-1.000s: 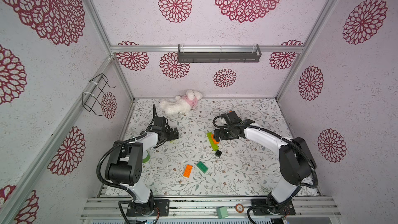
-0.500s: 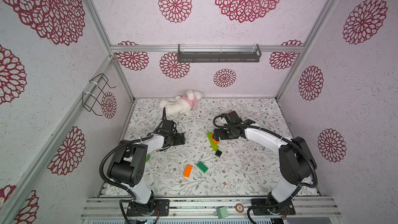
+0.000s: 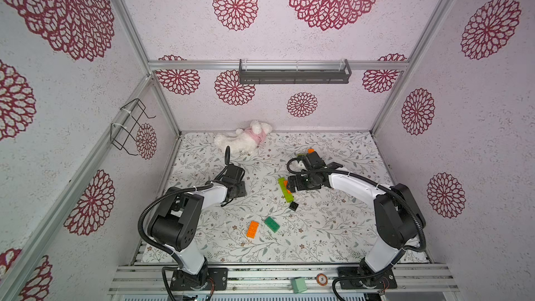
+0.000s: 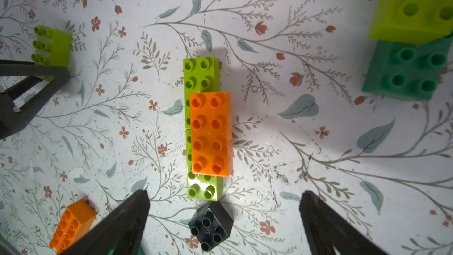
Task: Assemble a small pinwheel with lego
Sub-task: Adjust the lego brick at the center of the board, then pick up the lego brick from the center of the board, then assemble the lego brick with the lego brick.
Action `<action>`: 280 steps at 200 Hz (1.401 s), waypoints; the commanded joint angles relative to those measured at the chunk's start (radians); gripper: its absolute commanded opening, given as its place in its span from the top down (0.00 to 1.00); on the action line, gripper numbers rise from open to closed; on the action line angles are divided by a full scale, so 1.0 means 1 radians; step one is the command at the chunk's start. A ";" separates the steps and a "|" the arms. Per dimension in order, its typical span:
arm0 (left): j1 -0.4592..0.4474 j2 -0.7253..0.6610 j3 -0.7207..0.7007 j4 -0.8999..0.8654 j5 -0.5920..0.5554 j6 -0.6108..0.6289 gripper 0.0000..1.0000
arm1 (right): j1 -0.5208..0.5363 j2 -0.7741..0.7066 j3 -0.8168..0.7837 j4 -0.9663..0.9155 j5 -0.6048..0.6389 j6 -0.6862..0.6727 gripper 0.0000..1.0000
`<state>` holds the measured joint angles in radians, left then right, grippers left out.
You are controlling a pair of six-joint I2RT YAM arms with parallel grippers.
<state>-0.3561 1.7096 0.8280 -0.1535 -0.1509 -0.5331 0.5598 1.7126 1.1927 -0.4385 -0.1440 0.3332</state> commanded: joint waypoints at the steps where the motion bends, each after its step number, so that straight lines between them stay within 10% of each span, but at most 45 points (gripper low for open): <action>1: -0.012 0.021 -0.032 0.049 -0.004 -0.009 0.52 | -0.008 -0.051 0.005 0.000 -0.006 -0.002 0.01; 79: -0.090 -0.064 0.002 0.052 0.040 0.062 0.83 | -0.028 -0.058 0.033 0.010 -0.026 0.008 0.01; 130: -0.163 -0.138 -0.038 0.194 0.403 0.381 0.84 | -0.051 -0.048 0.031 0.039 -0.075 0.026 0.02; 154: -0.147 -0.095 0.058 0.001 0.569 0.552 0.85 | -0.068 -0.046 0.016 0.063 -0.114 0.041 0.03; 280: -0.233 0.179 0.390 -0.326 0.525 0.813 0.84 | -0.120 0.007 -0.028 0.126 -0.231 0.082 0.21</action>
<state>-0.5686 1.8725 1.1961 -0.4362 0.3798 0.2249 0.4412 1.7130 1.1599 -0.3172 -0.3439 0.4118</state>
